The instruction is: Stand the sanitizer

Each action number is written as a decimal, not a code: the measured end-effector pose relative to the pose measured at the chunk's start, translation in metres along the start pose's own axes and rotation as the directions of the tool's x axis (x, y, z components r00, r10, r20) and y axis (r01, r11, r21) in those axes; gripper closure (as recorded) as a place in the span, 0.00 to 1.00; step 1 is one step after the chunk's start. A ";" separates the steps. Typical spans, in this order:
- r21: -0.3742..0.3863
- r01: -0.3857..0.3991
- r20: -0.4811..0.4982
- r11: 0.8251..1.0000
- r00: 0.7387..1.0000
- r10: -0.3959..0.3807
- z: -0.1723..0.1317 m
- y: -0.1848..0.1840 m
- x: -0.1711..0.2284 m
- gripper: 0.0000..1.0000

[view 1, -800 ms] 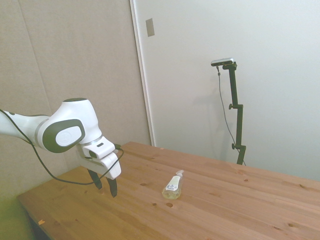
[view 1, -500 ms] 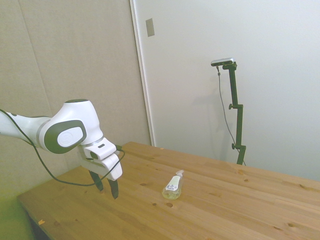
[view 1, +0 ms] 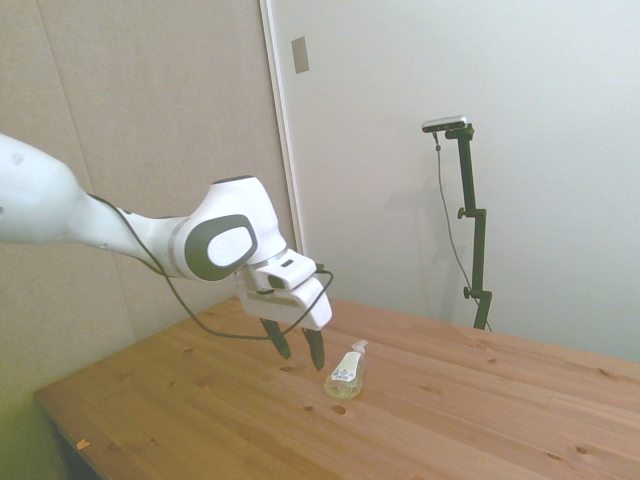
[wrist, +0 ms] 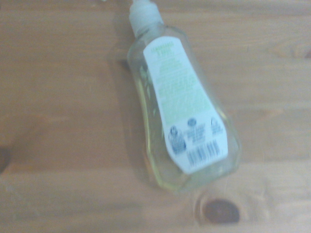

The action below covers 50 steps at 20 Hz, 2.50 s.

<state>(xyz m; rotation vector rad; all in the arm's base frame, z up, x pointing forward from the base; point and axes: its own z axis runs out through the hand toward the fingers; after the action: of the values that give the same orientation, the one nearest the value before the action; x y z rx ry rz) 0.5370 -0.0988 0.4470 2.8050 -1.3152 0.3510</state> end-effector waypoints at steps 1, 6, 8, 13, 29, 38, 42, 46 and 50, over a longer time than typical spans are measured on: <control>0.006 0.003 -0.007 1.000 1.000 -0.003 0.004 -0.008 0.008 0.00; 0.027 0.022 -0.033 0.999 0.999 -0.021 0.018 -0.049 0.034 0.00; 0.034 0.026 -0.043 0.999 0.999 -0.024 0.022 -0.068 0.045 0.00; 0.011 0.033 -0.031 0.999 0.999 -0.032 0.038 -0.111 0.074 0.00; -0.023 0.037 0.046 0.999 0.998 -0.035 0.124 -0.148 0.102 1.00; 0.006 0.029 0.077 1.000 0.997 -0.029 0.128 -0.143 0.106 1.00; 0.027 0.035 0.086 0.999 0.996 -0.037 0.129 -0.141 0.108 1.00; 0.040 0.038 0.091 0.998 0.995 -0.041 0.130 -0.136 0.111 1.00; 0.055 0.033 0.088 0.998 0.995 -0.038 0.130 -0.128 0.115 1.00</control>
<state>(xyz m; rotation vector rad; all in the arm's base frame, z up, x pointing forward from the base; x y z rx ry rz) 0.7308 -0.1186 0.3539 2.9158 -1.2893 0.2670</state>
